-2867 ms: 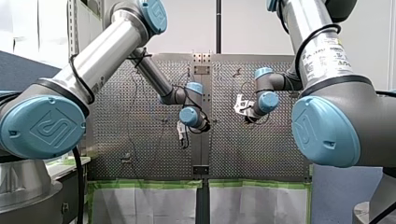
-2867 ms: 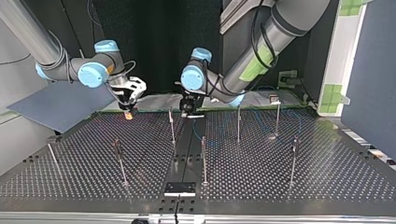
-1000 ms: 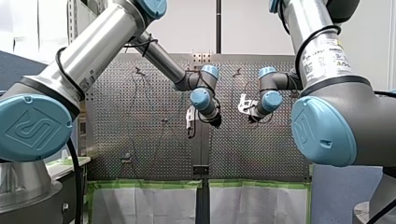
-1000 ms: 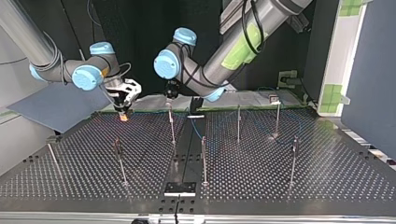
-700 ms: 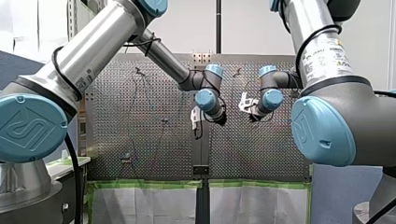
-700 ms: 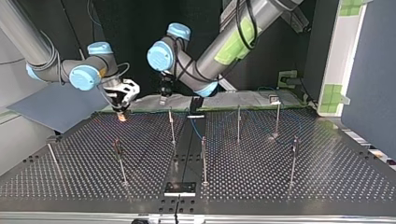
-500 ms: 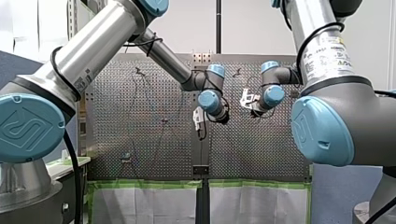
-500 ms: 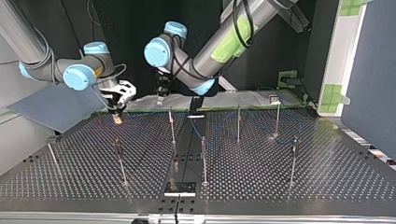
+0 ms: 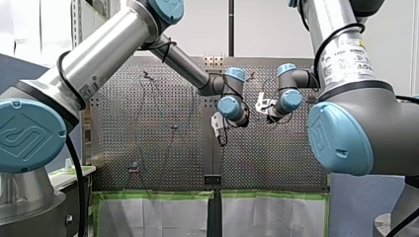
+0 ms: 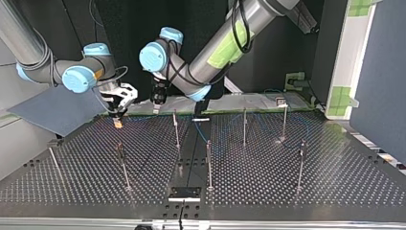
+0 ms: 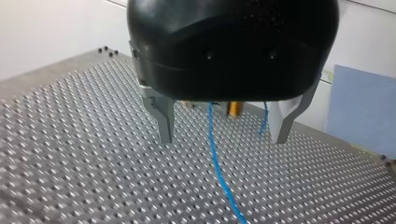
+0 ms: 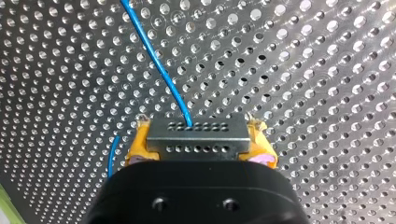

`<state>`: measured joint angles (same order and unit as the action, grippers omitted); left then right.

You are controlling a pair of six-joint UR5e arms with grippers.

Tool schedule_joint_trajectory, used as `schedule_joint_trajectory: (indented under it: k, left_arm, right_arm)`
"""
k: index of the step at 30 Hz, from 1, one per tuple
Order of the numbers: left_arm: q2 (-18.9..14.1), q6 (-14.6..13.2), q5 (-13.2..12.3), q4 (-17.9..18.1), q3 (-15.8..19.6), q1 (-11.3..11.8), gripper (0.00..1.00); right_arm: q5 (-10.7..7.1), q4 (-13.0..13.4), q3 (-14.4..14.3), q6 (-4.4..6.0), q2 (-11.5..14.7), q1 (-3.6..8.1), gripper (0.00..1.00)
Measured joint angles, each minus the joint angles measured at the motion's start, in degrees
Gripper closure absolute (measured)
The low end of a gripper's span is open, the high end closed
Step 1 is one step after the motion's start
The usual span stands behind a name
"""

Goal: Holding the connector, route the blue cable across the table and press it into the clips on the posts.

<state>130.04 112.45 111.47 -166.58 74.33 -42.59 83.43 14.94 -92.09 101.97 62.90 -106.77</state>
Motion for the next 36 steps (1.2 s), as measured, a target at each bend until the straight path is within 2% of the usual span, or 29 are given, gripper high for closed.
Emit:
schedule_joint_trajectory:
  k: [8, 13, 18, 24, 28, 36]
  left_arm:
    - [4.39, 1.26, 0.19, -0.19, -4.42, -0.17, 0.01]
    - [7.41, 2.38, 0.37, -1.52, -7.42, -0.2, 0.01]
    - [9.8, 3.1, 2.03, -1.1, -10.41, 0.24, 0.01]
    - [10.29, 2.85, 3.9, -2.29, -13.51, -0.16, 0.01]
    - [10.29, 2.41, 4.51, -2.98, -12.71, -0.84, 0.01]
    - [10.25, 2.34, 4.58, -0.22, -8.49, -1.7, 0.01]
  right_arm:
    - [0.07, 0.09, 0.0, 0.0, 0.0, 0.03, 1.0]
    - [0.08, 0.11, 0.0, 0.0, 0.0, 0.03, 1.0]
    - [0.08, 0.17, 0.0, -0.02, 0.0, 0.05, 1.0]
    - [0.07, 0.18, 0.0, 0.0, 0.0, 0.05, 1.0]
    - [0.08, 0.3, 0.01, 0.01, 0.0, 0.19, 1.0]
    - [-0.5, 0.35, 0.01, 0.15, -0.01, 0.52, 1.0]
